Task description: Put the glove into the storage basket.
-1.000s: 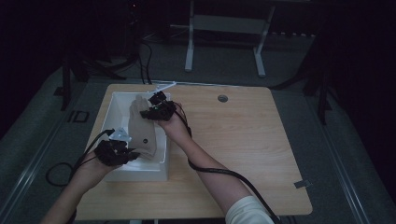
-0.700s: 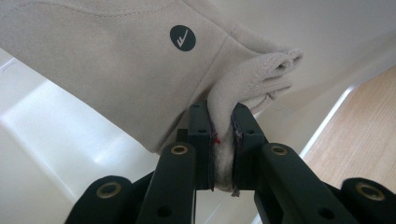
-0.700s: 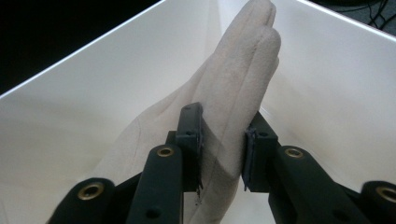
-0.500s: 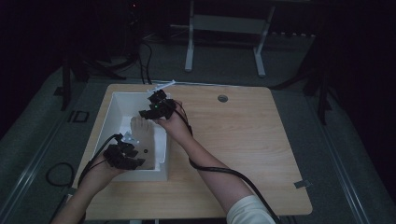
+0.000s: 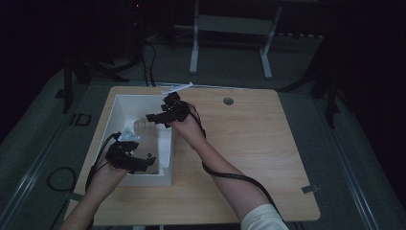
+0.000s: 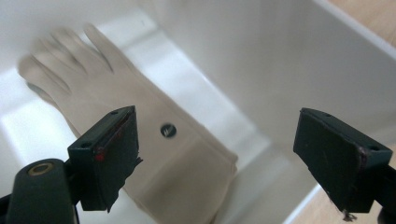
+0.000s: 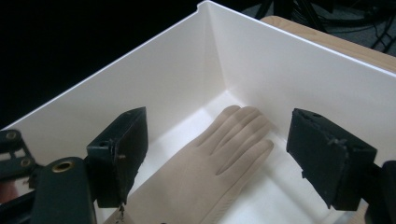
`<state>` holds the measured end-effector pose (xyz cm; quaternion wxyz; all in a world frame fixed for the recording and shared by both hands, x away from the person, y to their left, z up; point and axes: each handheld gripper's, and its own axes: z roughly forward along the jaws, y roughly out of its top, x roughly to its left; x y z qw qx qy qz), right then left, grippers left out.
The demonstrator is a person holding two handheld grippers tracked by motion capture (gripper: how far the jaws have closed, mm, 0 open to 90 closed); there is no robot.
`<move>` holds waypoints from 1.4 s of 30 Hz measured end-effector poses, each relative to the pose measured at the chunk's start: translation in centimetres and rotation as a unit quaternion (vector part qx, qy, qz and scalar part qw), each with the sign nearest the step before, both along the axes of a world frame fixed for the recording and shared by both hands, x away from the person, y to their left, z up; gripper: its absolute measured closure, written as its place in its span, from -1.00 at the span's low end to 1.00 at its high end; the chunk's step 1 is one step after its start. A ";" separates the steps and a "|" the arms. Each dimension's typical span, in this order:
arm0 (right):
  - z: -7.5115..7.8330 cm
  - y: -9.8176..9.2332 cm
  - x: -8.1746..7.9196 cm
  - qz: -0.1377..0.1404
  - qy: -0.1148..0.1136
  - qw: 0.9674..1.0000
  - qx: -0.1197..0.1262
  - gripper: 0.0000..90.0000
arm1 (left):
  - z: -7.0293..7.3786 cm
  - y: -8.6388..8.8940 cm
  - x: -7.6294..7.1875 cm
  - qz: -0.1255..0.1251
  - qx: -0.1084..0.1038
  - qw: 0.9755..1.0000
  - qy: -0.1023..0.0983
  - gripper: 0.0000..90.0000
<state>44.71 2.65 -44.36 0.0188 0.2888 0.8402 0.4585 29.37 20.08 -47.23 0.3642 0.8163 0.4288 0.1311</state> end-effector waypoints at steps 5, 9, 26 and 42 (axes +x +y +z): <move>0.4 -0.6 -0.4 0.025 -0.014 1.000 0.005 -0.62 | 0.9 0.2 -0.1 0.006 -0.022 1.000 -0.021 -0.67; 1.0 -1.5 -0.8 0.028 -0.019 0.999 0.017 -0.62 | 1.8 0.0 0.0 0.003 -0.033 0.999 -0.033 -0.67; 3.2 -7.6 -2.0 0.024 -0.047 0.998 0.018 -0.63 | 4.7 -5.2 -1.2 -0.055 -0.077 0.993 -0.069 -0.67; 1.8 -14.7 -2.8 -0.013 -0.047 0.999 0.011 -0.63 | 4.4 -10.4 -1.8 -0.125 -0.097 0.985 -0.072 -0.67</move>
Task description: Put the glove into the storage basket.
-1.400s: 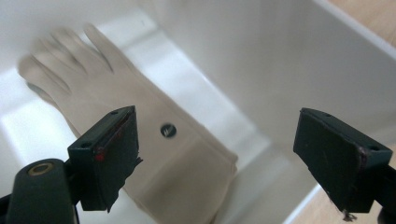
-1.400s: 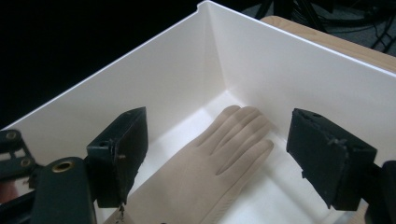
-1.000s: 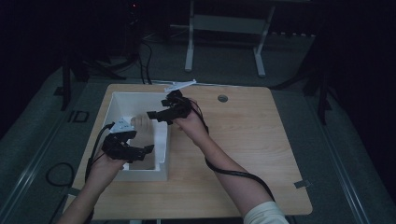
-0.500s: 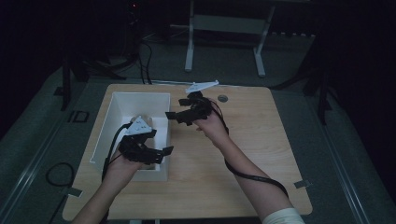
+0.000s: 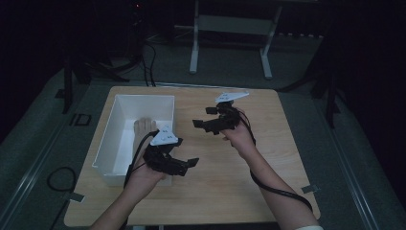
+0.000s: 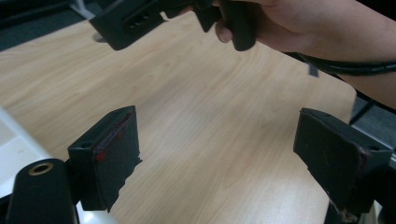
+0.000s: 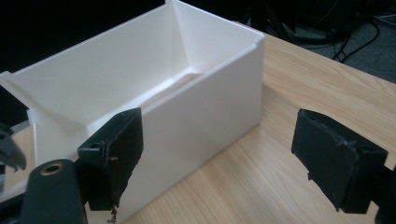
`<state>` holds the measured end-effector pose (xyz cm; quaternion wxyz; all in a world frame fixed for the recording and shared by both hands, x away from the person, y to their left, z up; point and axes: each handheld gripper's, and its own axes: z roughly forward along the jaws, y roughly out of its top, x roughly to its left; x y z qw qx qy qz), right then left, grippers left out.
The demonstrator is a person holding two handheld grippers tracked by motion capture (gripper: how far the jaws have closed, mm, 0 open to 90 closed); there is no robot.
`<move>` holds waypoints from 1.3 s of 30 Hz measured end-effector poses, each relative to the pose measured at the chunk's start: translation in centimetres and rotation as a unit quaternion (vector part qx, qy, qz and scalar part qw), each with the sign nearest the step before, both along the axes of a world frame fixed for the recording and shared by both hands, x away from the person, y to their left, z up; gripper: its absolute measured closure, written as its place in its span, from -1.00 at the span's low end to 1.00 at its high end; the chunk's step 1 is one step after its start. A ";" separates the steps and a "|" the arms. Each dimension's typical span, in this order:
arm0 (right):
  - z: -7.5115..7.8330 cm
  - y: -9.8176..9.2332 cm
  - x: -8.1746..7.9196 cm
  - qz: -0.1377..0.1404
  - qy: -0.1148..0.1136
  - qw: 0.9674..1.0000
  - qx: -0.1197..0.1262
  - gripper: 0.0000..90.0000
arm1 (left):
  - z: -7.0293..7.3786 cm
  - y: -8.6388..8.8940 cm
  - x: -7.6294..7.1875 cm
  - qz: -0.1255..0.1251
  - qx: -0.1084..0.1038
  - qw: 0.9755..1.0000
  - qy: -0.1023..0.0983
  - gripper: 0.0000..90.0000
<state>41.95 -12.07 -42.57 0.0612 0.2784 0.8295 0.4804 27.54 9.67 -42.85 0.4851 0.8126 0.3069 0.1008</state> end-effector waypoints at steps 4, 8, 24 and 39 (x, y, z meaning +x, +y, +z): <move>-0.8 -1.3 -0.1 -0.009 0.005 1.000 -0.003 -0.63 | -0.7 -1.5 -0.1 -0.021 0.004 1.000 0.005 -0.67; -1.7 -2.7 -0.2 -0.016 0.010 1.000 -0.002 -0.63 | -1.6 -2.8 -0.1 -0.039 0.005 0.999 0.009 -0.67; -6.2 -6.0 -1.8 -0.034 0.024 0.999 -0.014 -0.63 | -4.5 -6.9 -1.5 -0.103 0.021 0.994 0.001 -0.67; -10.2 -9.2 -3.1 -0.039 0.040 0.998 -0.016 -0.65 | -8.4 -9.1 -1.4 -0.131 0.031 0.991 0.027 -0.67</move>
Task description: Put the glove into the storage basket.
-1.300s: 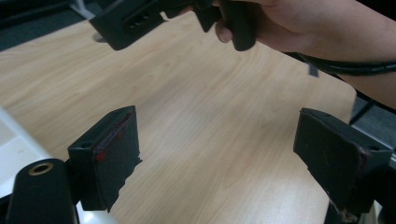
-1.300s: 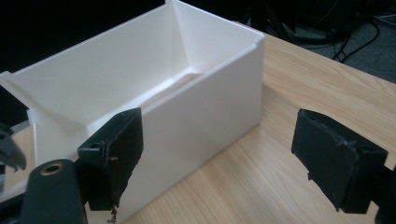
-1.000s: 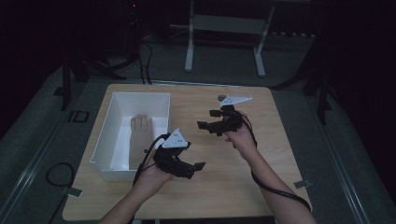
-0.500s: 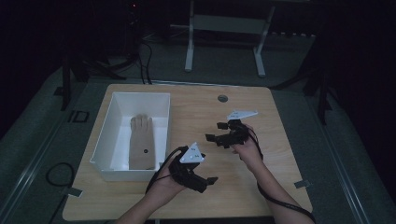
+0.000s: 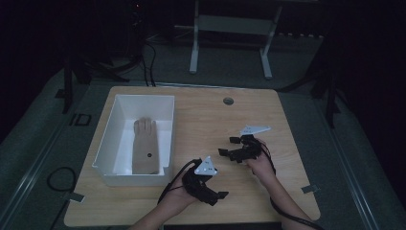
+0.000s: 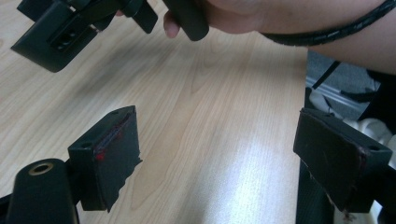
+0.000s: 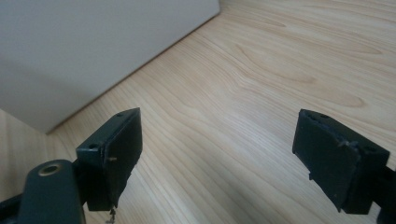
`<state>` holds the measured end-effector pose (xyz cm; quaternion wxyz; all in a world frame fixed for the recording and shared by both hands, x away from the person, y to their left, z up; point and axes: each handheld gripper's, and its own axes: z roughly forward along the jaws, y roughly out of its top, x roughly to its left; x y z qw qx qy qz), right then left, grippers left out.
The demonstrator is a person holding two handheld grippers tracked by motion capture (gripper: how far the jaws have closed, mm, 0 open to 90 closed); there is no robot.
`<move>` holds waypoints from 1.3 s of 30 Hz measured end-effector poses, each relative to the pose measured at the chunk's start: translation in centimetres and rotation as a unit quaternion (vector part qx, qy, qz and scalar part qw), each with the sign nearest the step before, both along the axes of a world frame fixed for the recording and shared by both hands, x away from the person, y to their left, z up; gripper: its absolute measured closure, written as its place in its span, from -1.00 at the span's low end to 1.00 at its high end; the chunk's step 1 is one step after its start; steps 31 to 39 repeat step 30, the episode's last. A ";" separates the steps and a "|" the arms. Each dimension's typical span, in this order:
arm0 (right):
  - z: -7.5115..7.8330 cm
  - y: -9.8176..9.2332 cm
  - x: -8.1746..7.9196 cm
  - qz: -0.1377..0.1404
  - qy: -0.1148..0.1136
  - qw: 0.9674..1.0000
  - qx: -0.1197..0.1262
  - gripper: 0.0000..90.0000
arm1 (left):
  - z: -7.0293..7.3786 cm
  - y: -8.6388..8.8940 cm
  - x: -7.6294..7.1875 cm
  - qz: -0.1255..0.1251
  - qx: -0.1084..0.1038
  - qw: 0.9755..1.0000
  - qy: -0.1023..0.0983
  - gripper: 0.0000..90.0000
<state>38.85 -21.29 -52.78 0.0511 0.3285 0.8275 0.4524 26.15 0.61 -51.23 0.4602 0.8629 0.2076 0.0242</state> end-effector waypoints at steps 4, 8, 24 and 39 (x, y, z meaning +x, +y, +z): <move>-1.0 -1.0 -0.5 -0.011 -0.013 1.000 -0.017 -0.68 | -1.2 -0.3 0.0 -0.010 -0.009 1.000 0.008 -0.67; -1.8 -2.0 -0.9 -0.007 -0.014 1.000 -0.023 -0.68 | -2.3 -0.6 0.0 -0.015 -0.007 1.000 0.011 -0.67; -3.1 -4.8 -2.5 -0.024 -0.045 0.998 -0.033 -0.69 | -4.6 -1.4 0.2 -0.013 -0.006 1.000 0.003 -0.67; -3.3 -4.8 -2.4 -0.025 -0.044 0.998 -0.034 -0.69 | -5.0 -1.1 0.3 -0.009 -0.009 1.000 0.010 -0.67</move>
